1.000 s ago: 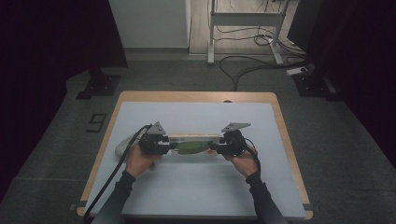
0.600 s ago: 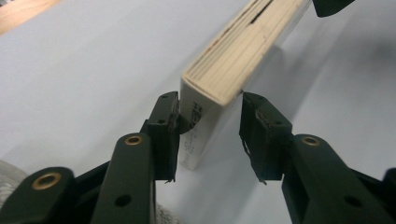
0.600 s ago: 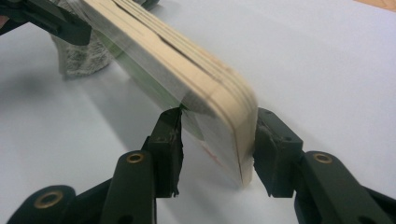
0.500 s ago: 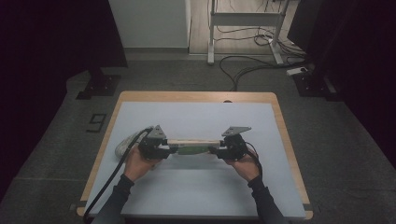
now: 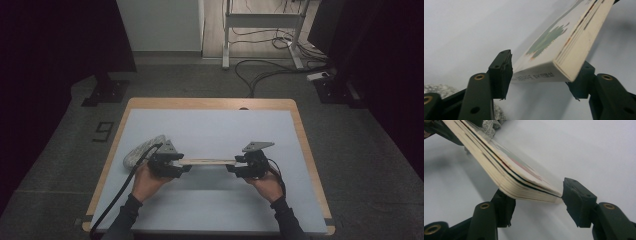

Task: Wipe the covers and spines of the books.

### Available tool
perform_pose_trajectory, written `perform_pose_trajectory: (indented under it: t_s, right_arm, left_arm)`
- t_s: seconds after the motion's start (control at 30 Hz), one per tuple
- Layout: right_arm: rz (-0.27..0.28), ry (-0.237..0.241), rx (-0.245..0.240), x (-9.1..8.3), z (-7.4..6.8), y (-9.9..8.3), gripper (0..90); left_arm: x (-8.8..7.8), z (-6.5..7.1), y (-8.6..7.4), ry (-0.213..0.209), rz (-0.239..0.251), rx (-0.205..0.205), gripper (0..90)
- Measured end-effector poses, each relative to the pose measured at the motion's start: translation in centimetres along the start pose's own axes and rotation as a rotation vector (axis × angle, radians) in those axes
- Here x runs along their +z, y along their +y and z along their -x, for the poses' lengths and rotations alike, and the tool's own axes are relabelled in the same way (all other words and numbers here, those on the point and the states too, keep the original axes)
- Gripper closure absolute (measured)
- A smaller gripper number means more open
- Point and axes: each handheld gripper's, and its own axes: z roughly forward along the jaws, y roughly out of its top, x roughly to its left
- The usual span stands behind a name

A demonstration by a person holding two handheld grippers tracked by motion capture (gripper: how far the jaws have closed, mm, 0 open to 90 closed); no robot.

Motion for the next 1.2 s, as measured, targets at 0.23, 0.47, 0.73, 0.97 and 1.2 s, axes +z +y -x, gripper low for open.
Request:
perform_pose_trajectory:
  t_s: [0.23, 0.47, 0.73, 0.97, 1.2]
  right_arm:
    - [-0.004, 0.004, 0.007, -0.3, -0.6, -1.0, 38.5]
    - [-0.005, 0.01, 0.009, -0.7, -1.1, -2.1, 38.2]
    - [-0.016, 0.01, 0.015, -1.0, -1.8, -3.2, 38.0]
    - [-0.037, 0.012, 0.004, -0.9, -2.2, -4.2, 38.0]
    - [-0.042, 0.022, 0.003, -0.6, -2.5, -5.1, 38.4]
  left_arm:
    - [-0.1, 0.9, -0.7, 0.005, -0.009, -0.004, 31.1]
    - [-0.2, 1.7, -1.7, 0.0, -0.007, -0.026, 29.4]
    - [-0.5, 2.4, -2.9, -0.011, -0.01, -0.057, 28.7]
    - [-0.5, 2.8, -4.2, -0.038, -0.019, -0.082, 28.5]
    - [-0.2, 3.2, -5.1, -0.057, -0.014, -0.096, 28.7]
